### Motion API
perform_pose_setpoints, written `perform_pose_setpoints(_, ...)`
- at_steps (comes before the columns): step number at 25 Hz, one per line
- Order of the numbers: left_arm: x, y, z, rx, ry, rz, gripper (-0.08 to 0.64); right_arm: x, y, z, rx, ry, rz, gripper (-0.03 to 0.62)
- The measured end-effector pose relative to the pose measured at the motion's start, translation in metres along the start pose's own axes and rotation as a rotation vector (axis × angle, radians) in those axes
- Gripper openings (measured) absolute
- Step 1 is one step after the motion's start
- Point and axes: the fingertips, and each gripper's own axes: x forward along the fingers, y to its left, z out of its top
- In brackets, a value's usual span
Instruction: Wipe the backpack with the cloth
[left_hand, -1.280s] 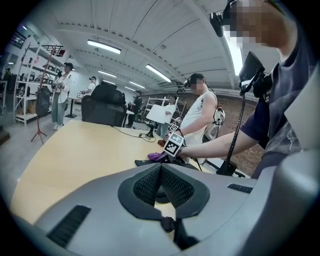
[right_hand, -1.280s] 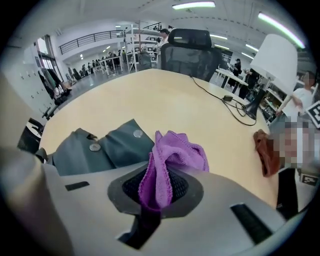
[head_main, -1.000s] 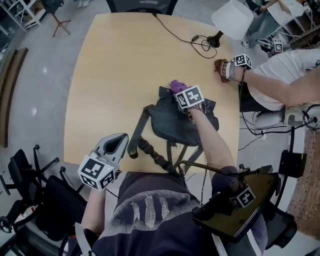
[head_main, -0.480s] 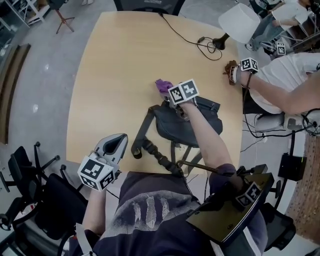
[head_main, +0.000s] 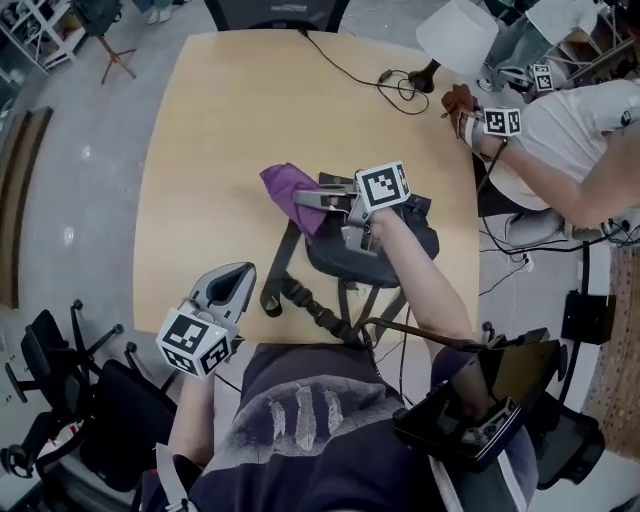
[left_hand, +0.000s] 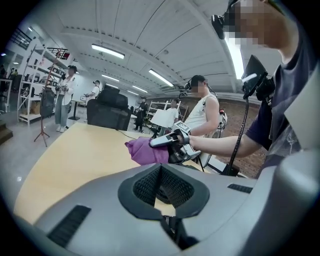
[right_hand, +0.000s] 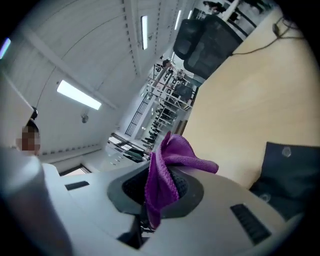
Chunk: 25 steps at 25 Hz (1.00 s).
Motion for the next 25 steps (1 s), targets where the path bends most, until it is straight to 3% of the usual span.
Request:
perform_pose_setpoints(2, 0.002, -0.002, -0.003, -0.001, 0.010, -0.012, 0.006, -0.007, -0.012, -0.014, 0.026, 0.014, -0.074, 0.032)
perform_pose_setpoints(4, 0.005, -0.006, -0.007, 0.001, 0.022, -0.029, 0.006, -0.015, -0.048, -0.039, -0.040, 0.108, -0.285, 0.032)
perform_pose_setpoints(8, 0.010, -0.014, -0.008, 0.009, 0.027, -0.048, 0.006, -0.043, -0.105, -0.068, -0.388, 0.349, -0.728, 0.032)
perform_pose_setpoints(10, 0.012, -0.016, -0.007, 0.017, 0.027, -0.058, 0.006, -0.057, -0.116, -0.071, -0.543, 0.434, -0.854, 0.032)
perform_pose_setpoints(19, 0.019, -0.034, -0.006, 0.042, 0.043, -0.093, 0.006, -0.104, -0.126, -0.078, -0.598, 0.466, -0.920, 0.032)
perform_pose_setpoints(25, 0.020, -0.038, -0.003, 0.056, 0.044, -0.105, 0.006, -0.165, -0.140, -0.083, -0.532, 0.462, -1.019, 0.032)
